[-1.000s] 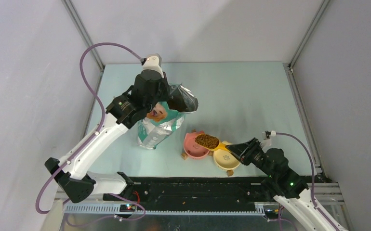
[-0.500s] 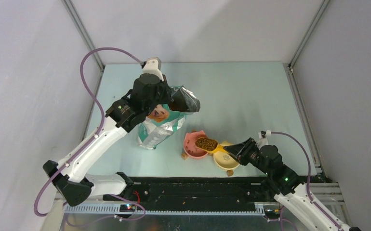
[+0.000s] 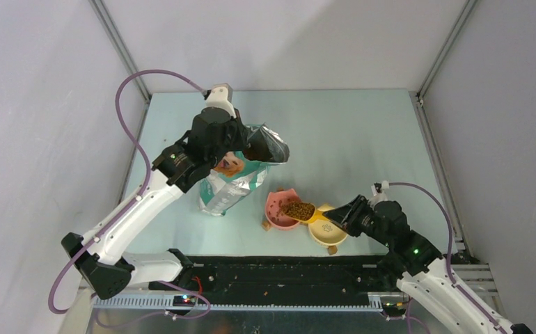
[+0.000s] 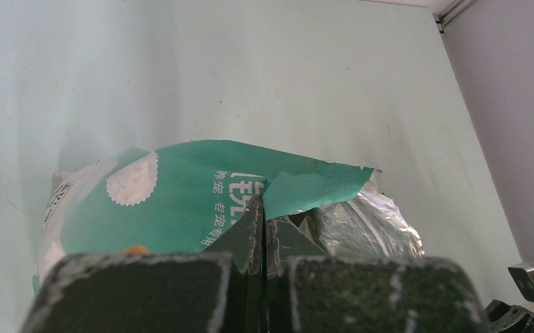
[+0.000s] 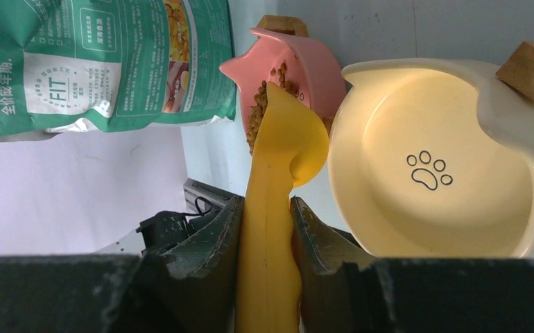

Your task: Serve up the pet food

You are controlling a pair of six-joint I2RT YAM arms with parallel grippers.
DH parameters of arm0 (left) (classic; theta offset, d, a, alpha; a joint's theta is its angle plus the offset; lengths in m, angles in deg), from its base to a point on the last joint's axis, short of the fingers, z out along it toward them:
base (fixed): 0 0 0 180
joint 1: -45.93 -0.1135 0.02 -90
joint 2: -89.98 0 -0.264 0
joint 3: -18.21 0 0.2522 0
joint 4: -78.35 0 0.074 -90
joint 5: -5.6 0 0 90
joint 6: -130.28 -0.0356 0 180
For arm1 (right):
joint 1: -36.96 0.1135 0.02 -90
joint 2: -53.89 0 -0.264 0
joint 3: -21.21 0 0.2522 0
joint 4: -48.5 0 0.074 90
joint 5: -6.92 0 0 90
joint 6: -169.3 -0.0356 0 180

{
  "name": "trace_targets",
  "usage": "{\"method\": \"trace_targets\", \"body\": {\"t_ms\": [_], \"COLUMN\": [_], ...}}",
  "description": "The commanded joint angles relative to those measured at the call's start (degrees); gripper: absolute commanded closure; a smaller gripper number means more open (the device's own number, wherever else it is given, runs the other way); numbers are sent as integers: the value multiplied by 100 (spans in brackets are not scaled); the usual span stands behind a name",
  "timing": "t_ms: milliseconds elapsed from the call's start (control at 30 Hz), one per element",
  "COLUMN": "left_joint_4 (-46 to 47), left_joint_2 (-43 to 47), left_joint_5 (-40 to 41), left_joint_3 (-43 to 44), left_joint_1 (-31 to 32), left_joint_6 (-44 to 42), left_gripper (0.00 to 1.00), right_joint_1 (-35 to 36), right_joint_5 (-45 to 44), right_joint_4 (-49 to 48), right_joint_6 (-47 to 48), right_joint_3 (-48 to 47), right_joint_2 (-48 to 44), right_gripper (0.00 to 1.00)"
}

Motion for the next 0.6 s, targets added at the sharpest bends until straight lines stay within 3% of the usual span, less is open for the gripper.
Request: {"method": "trace_targets", "body": {"t_ms": [0, 567], "left_joint_4": [-393, -655], "left_joint_2": [180, 278], "left_joint_5": [329, 649], "left_joint_3": [11, 140], "left_joint_1": [-72, -72], "left_joint_6": [30, 81], "left_gripper": [100, 100], "right_joint_1": [-25, -32], "right_joint_5": [234, 285], "right_joint_4": [-54, -226], "right_joint_6": [290, 785], "right_joint_3": [-265, -639], "right_joint_2": [218, 799], "right_gripper": [100, 100]}}
